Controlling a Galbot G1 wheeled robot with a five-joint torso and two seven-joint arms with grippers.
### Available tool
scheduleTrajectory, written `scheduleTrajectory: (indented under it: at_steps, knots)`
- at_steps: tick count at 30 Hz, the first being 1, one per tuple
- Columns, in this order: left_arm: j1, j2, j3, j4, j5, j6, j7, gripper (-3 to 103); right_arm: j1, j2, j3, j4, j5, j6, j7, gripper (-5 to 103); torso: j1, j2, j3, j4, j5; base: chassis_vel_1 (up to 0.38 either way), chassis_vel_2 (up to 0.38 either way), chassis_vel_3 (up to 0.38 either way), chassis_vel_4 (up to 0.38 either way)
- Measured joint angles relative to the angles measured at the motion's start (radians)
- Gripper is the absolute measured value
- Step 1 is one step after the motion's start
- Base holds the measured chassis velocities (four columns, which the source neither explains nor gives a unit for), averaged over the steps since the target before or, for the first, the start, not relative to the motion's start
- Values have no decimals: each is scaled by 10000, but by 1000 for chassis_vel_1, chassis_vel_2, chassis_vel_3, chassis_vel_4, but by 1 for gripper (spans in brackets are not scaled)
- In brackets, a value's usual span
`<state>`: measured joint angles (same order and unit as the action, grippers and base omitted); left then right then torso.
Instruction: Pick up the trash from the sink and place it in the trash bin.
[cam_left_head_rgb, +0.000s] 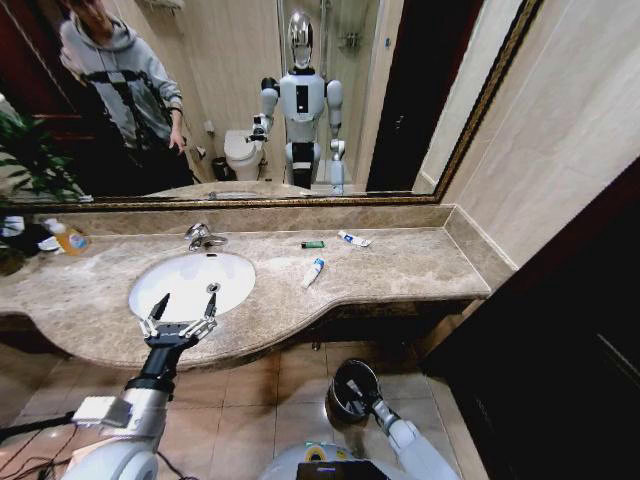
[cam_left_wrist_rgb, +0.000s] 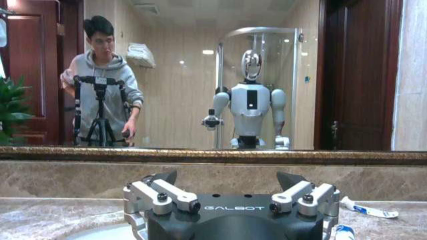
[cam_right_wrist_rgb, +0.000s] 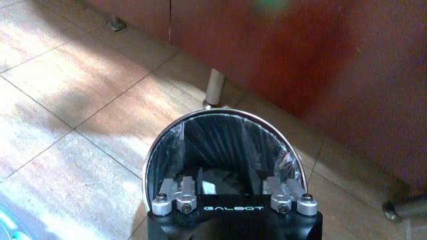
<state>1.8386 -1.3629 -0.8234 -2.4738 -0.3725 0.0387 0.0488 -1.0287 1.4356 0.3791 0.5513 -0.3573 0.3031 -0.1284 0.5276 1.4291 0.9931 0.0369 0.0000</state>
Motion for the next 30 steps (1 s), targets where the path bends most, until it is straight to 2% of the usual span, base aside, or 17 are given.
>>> scheduleTrajectory:
  at_steps: [1, 2, 5, 6, 7, 10, 13, 16, 25, 28, 30]
  knots:
    - [0, 0, 0, 0, 0, 0, 0, 100, 4, 15, 21, -12, 28, 0, 12, 54, 0, 0, 0, -1, -1, 0, 0, 0, 0]
    - [0, 0, 0, 0, 0, 0, 0, 100, 4, 15, 21, -12, 28, 0, 12, 54, 0, 0, 0, -1, -1, 0, 0, 0, 0]
    - [0, 0, 0, 0, 0, 0, 0, 100, -13, 24, 44, 6, 68, 1, 40, 70, 0, 0, 0, 0, -1, 0, 0, 0, 0]
    - [0, 0, 0, 0, 0, 0, 0, 100, -13, 24, 44, 6, 68, 1, 40, 70, 0, 0, 0, 0, -1, 0, 0, 0, 0]
    - [0, 0, 0, 0, 0, 0, 0, 100, -32, 23, 44, 19, 71, 0, 41, 76, 0, 0, 0, 0, -1, 0, 0, 0, 0]
    - [0, 0, 0, 0, 0, 0, 0, 100, -77, 21, 44, 34, 70, 1, 42, 81, 0, 0, 0, 0, -1, 0, 0, 0, 0]
    - [0, 0, 0, 0, 0, 0, 0, 100, -163, 23, 47, 116, 69, 4, 42, 96, 0, 0, 0, -1, -1, 0, 0, 0, 0]
    - [0, 0, 0, 0, 0, 0, 0, 100, -237, 22, 57, 230, 79, 3, 49, 100, 0, 0, 0, -1, 0, 0, 0, 0, 0]
    - [0, 0, 0, 0, 0, 0, 0, 100, -472, -74, 70, 769, 176, -96, 79, 100, 0, 0, 0, -1, 0, 0, 0, 0, 0]
    - [0, 0, 0, 0, 0, 0, 0, 100, -697, -208, 56, 1347, 394, -169, 69, 100, 0, 0, 0, 0, 1, 0, 0, 0, 0]
    - [0, 0, 0, 0, 0, 0, 0, 100, -1245, -533, -58, 2474, 1132, -516, -69, 100, 0, 0, 0, 0, 0, 0, 0, 0, 0]
